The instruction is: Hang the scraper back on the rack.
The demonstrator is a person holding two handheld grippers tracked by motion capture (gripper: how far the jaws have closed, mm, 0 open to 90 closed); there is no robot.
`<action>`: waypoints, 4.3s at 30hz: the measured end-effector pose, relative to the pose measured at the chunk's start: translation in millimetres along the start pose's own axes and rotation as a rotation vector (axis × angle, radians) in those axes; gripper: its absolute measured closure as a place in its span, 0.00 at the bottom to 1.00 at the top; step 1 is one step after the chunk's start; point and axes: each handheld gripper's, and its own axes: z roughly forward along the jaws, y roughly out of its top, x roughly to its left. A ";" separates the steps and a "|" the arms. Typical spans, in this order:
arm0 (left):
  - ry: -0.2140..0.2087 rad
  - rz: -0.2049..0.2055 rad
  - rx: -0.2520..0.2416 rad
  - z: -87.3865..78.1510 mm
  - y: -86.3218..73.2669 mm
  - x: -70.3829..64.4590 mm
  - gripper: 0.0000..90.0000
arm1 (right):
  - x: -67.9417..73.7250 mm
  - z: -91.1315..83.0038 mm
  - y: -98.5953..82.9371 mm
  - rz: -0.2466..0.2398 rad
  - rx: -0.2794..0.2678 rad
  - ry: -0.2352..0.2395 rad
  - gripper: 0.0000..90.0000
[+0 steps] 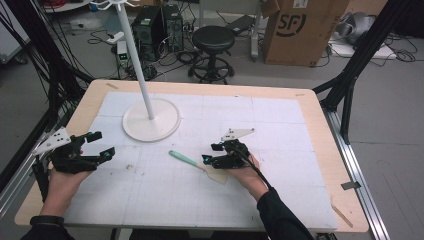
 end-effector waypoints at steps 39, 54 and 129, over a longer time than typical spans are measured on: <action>-0.009 -0.008 0.030 6.3 -3.0 -4.1 0.17 | 17.0 24.7 4.2 -0.054 0.189 -0.033 0.90; -0.016 -0.010 0.030 4.2 -4.5 -3.5 0.17 | -1.1 -27.0 70.3 0.001 0.031 0.020 0.90; -0.040 -0.042 0.004 3.8 -5.5 1.8 0.17 | 15.6 -97.4 305.9 -0.104 -0.261 0.023 0.90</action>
